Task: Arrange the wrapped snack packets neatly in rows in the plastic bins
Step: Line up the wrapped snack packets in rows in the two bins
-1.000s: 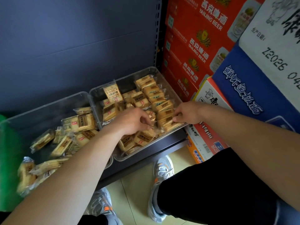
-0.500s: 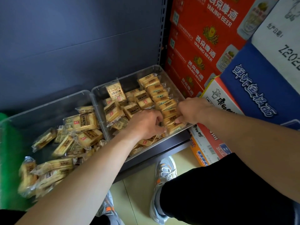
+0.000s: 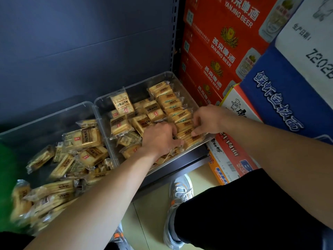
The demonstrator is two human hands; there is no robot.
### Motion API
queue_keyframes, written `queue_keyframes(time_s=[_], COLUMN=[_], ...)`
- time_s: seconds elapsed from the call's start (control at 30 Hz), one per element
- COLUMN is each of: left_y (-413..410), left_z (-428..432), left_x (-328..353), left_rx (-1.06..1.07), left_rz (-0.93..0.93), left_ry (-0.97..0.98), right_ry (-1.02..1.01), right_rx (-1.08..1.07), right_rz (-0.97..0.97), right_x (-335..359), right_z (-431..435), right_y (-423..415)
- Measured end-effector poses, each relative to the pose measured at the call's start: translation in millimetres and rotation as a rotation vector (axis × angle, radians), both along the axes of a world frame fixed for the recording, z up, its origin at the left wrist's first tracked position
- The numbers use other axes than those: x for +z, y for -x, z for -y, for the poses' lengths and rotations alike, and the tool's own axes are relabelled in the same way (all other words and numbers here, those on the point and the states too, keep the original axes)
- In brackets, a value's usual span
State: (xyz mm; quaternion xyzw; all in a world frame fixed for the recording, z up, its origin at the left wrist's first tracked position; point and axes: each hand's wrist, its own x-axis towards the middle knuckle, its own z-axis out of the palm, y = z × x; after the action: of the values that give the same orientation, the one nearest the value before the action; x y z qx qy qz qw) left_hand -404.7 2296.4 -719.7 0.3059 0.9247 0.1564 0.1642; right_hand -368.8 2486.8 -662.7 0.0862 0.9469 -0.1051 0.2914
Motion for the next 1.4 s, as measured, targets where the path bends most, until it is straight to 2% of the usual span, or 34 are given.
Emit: queue_keyframes(time_s=[0.07,0.27,0.33,0.5,0.77,0.97,1.07,1.2,1.4], left_y=[-2,-5,-4,0,4,4,6,9,8], left_z=[1,7,8,1,-11,1,-1,-10,-18], left_x=[1,1,0,-8,-15,-10,-10,-10,-12], left_rx=[0.011,-0.027,-0.071,-0.059,0.009,0.000,-0.025,-0.049,0.000], left_rz=[0.002,0.132,0.138,0.171,0.266,0.249,0.260,0.225,0.093], left_ry=[0.000,-0.131,-0.121,-0.186,-0.261,-0.232,-0.176,-0.118,-0.095], right_ry=[0.146,0.245,0.316,0.451,0.466,0.338,0.265,0.214,0.229], right_rx=[-0.076,-0.194,-0.261,-0.336,-0.338,-0.260,-0.227,-0.267,-0.307], right_rz=[-0.023,-0.160,-0.205,-0.206,-0.140,-0.025,-0.029,-0.103,-0.085], right_x=[4,7,11,19,21,20,22,21,21], right_z=[-2,-10,-15,-15,-13,-12,-10,-9,-10], right_y=[0,-4,-7,-12,-7,-10,-9,-6,-6])
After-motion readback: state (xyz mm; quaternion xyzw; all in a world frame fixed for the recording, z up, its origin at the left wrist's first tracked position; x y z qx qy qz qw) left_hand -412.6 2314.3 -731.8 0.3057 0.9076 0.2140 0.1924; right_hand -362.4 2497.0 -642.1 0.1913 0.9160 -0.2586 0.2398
